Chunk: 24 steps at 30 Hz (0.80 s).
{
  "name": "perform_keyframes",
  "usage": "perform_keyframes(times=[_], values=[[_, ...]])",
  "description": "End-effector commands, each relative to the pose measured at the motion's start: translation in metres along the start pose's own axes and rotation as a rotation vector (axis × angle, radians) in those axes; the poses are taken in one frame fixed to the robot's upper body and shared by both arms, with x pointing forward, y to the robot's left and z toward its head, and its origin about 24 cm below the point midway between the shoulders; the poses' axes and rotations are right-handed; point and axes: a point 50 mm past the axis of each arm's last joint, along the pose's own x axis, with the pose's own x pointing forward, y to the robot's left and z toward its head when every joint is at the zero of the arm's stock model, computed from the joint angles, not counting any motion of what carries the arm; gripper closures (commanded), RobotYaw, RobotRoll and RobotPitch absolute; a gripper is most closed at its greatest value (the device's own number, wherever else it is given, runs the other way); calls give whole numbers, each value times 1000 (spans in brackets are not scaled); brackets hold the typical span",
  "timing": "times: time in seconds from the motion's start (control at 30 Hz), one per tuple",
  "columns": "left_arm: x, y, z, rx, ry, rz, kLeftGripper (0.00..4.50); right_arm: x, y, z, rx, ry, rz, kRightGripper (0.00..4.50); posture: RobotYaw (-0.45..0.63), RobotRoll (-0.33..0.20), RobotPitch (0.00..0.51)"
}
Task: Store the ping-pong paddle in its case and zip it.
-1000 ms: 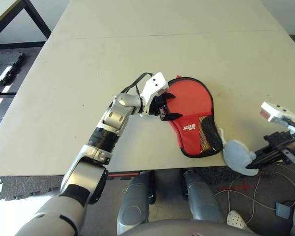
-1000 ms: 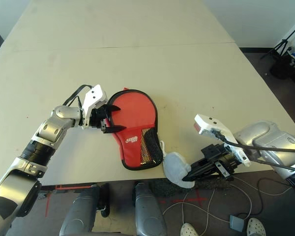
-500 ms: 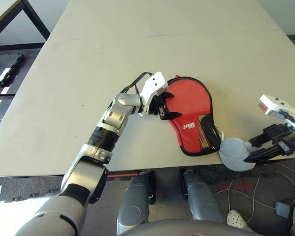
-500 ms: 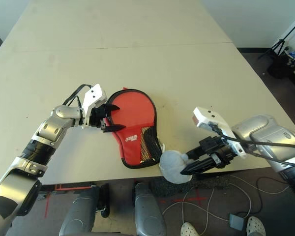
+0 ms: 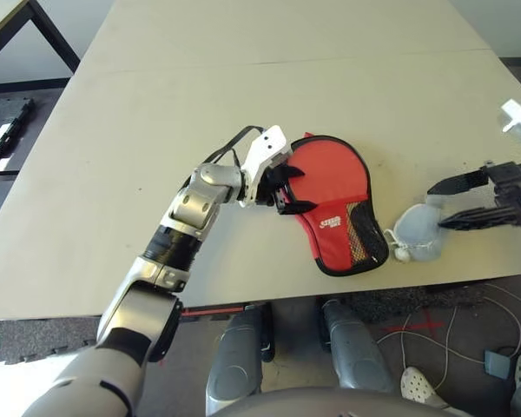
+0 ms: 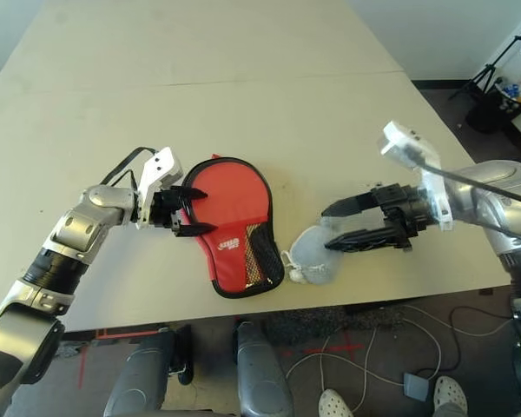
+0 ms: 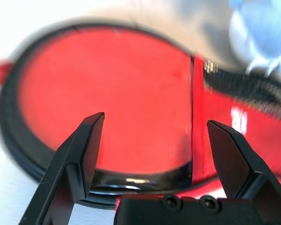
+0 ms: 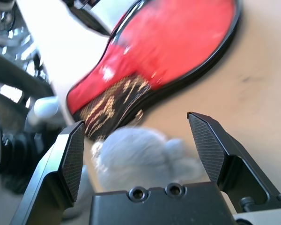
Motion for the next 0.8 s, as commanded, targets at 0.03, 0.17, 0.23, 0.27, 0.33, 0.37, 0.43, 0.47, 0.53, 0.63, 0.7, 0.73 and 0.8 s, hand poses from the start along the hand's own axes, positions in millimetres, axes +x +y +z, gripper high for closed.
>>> perform_keyframes(times=[0.03, 0.17, 0.23, 0.27, 0.33, 0.37, 0.43, 0.47, 0.53, 0.63, 0.7, 0.73, 0.8], values=[[-36, 19, 20, -55, -114, 187, 0, -4, -28, 1, -35, -167, -289, 20, -76, 0, 213], [-68, 39, 18, -113, -171, 422, 0, 0, -47, 6, -80, -329, -519, 20, -58, 0, 0], [-78, 45, 15, -130, -186, 501, 0, 1, -51, 7, -80, -373, -578, 20, -47, 0, 0], [-92, 52, 12, -157, -224, 610, 0, 2, -54, 4, -98, -399, -648, 20, -40, 0, 0], [-113, 61, 6, -209, -280, 766, 0, 4, -58, 0, -129, -428, -753, 20, -27, 0, 0], [-121, 64, 2, -223, -290, 826, 0, 4, -60, -2, -125, -442, -790, 20, -23, 0, 0], [-137, 67, -9, -231, -309, 945, 0, 3, -64, -8, -107, -472, -872, 20, -8, 0, 0], [-146, 68, -16, -234, -311, 1006, 0, 2, -66, -12, -85, -485, -919, 20, -4, 0, 0], [-157, 70, -25, -234, -321, 1091, 0, 0, -69, -18, -59, -494, -993, 20, 2, 0, 0], [-165, 71, -31, -250, -323, 1148, 0, 3, -71, -23, -43, -482, -1016, 20, 12, 0, 0], [-164, 70, -30, -249, -322, 1131, 0, 8, -71, -24, -47, -478, -991, 20, 20, 0, 0], [-159, 69, -26, -234, -318, 1093, 0, 12, -70, -22, -55, -479, -959, 20, 21, 0, 0], [-148, 66, -19, -200, -302, 1018, 0, 21, -68, -18, -70, -478, -897, 20, 24, 0, 0]])
